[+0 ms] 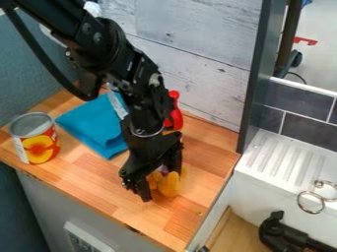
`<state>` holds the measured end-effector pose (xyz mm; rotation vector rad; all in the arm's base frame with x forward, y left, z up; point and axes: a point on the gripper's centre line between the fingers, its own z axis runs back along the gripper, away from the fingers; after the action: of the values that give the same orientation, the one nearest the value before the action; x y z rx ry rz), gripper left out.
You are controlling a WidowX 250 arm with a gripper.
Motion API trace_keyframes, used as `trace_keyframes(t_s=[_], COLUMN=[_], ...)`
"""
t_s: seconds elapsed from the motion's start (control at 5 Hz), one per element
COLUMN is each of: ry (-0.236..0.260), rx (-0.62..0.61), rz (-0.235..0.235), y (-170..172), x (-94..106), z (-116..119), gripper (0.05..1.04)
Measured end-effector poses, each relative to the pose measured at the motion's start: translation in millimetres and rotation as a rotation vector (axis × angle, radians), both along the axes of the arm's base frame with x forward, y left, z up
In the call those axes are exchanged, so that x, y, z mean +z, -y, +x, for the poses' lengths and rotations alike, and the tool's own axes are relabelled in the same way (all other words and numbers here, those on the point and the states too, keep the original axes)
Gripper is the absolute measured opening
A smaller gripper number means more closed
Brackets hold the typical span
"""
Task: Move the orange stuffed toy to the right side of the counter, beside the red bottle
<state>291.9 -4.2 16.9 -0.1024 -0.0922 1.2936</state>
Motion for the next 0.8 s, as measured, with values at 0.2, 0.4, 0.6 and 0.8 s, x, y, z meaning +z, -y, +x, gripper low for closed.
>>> trace_keyframes(t_s=[0.2, 0.4, 0.6, 0.8], ry=[-0.017, -0.028, -0.003, 0.021], rx=[-0.061, -0.282, -0.545, -0.727], rz=[0.008, 0.052, 0.068, 0.096], y=[-0.1, -3.3, -0.5, 4.2], x=[-1.1, 13.3, 31.5, 49.8], z=[-8.7, -18.9, -19.8, -4.5], gripper=[0.695, 0.542, 0.474, 0.454])
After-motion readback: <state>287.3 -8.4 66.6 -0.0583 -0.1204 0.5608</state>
